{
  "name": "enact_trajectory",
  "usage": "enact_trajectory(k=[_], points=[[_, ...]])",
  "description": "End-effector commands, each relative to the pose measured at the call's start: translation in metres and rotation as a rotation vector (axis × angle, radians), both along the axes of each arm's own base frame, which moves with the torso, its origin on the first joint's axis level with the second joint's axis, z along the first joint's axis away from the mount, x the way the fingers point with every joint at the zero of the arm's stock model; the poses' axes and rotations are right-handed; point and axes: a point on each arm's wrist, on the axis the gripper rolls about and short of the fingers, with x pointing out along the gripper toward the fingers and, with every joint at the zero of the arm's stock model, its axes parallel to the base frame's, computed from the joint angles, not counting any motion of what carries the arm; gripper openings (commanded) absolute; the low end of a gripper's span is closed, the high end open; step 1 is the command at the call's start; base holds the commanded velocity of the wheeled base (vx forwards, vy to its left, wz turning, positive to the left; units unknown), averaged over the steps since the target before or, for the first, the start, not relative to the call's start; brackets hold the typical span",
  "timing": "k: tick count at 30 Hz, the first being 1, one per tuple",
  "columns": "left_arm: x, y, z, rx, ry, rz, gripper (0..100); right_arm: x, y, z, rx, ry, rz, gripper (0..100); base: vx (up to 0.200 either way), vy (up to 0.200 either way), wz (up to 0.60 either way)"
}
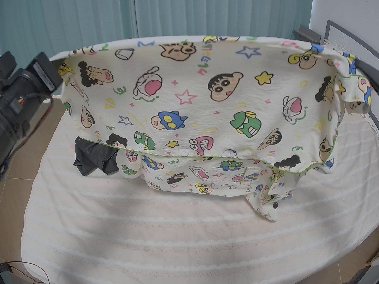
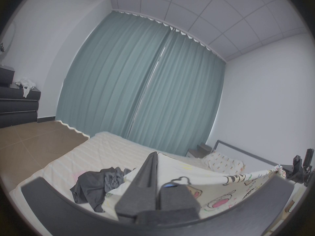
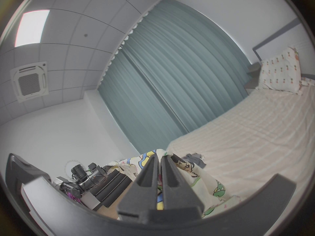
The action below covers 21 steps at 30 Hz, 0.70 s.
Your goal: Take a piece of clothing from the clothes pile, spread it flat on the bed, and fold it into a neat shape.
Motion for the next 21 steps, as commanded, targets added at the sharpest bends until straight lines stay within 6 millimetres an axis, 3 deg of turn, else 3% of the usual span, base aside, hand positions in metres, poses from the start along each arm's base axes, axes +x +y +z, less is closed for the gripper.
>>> enact_trajectory(k=[1,5,10,21], points=[[-0.024,0.014,-0.001,-0.023,-0.03,-0.008,0,-0.021,0.0,-0.002,0.004,-0.032,0.058,0,0.0,0.0,0.0],[-0.029,0.013,-0.019,0.006,0.012,-0.035,0,-0.015,0.004,-0.012,-0.011,0.007,0.069,0,0.0,0.0,0.0],[-0.03,0.013,-0.021,0.008,0.016,-0.039,0,-0.007,0.007,-0.011,-0.016,0.021,0.073,0,0.0,0.0,0.0],[-0.03,0.013,-0.022,0.012,0.02,-0.038,0,-0.01,0.01,-0.004,-0.01,-0.002,0.108,0,-0.2,0.0,0.0]])
